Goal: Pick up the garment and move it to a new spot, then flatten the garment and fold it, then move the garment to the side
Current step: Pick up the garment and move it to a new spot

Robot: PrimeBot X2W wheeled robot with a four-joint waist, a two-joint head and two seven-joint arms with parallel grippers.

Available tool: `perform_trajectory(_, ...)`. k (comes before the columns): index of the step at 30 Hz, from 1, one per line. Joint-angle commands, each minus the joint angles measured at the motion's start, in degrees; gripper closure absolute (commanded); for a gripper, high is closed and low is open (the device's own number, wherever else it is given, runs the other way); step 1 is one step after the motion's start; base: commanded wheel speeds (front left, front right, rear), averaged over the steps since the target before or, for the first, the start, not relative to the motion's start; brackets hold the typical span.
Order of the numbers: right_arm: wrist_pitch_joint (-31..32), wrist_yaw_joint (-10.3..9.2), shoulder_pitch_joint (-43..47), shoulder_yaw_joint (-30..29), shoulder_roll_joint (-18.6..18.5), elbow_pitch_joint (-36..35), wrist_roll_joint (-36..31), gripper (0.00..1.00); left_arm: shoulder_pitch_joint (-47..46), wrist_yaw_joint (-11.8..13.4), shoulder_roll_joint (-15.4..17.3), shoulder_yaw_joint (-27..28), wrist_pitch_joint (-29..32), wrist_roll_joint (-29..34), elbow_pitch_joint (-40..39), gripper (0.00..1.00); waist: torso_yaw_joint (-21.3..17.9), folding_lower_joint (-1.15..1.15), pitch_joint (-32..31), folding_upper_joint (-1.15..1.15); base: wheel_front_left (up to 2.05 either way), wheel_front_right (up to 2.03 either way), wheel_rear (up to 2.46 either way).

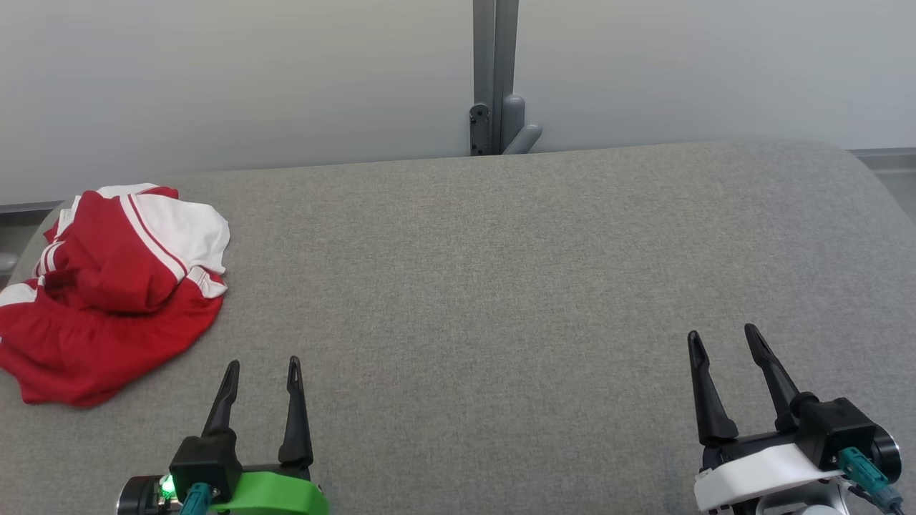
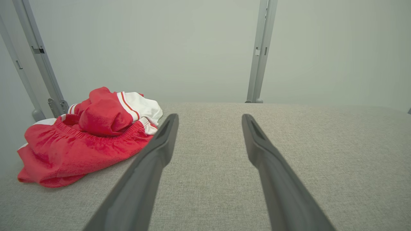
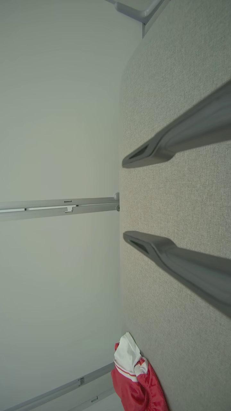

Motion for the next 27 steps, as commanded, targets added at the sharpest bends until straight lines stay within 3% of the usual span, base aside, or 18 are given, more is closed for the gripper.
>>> perform_trajectory(1,-0.22,0.02,0.47,-0.13,-0.26,0.01,-0.09,0.00,0.44,-0.20,0.35,0.04,-0.03,-0.11,0.12,0.00,0.02,0.00,-0.01,0.00,0.00,0.00,0.00)
perform_trajectory(16,-0.22,0.02,0.88,-0.57,-0.24,-0.51,0.18,0.00,-0.08,-0.24,0.36,-0.54,-0.03,-0.11,0.37,0.00,2.29,0.00,0.15,0.00,0.00,0.00,0.00)
perform_trajectory(27,-0.21,0.02,1.24,-1.04,-0.24,-1.21,0.95,0.00,-1.22,-0.22,0.35,-0.32,-0.02,0.80,0.24,0.00,13.36,0.00,0.94,0.00,0.00,0.00,0.00)
